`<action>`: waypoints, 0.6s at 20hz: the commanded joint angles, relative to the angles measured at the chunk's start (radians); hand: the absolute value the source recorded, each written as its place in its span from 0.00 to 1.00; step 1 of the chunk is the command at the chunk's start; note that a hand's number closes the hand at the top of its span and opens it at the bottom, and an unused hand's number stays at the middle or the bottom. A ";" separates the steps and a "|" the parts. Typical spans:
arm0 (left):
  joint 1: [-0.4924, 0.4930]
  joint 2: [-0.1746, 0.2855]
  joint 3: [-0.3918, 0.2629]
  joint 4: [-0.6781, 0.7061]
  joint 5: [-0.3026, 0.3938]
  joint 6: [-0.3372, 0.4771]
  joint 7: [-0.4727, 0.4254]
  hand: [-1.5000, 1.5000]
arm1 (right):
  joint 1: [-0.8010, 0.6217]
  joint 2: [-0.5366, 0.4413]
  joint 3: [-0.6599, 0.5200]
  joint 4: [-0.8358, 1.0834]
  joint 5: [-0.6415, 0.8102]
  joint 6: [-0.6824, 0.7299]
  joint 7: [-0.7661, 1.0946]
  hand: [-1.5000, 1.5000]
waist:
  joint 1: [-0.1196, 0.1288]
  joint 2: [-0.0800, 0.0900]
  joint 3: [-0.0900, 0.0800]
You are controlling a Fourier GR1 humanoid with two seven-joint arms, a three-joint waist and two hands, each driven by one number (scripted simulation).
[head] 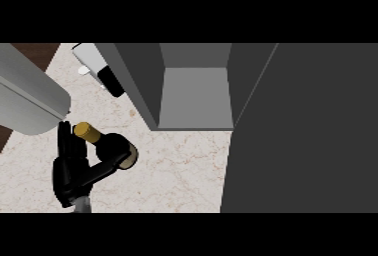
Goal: Pick up the wine, place it into the cabinet and close the cabinet
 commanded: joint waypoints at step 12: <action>-0.049 -0.003 0.015 0.204 0.075 -0.046 -0.137 0.00 | 0.068 -0.003 0.049 -0.208 -0.023 -0.004 0.084 0.00 | -0.006 -0.001 0.000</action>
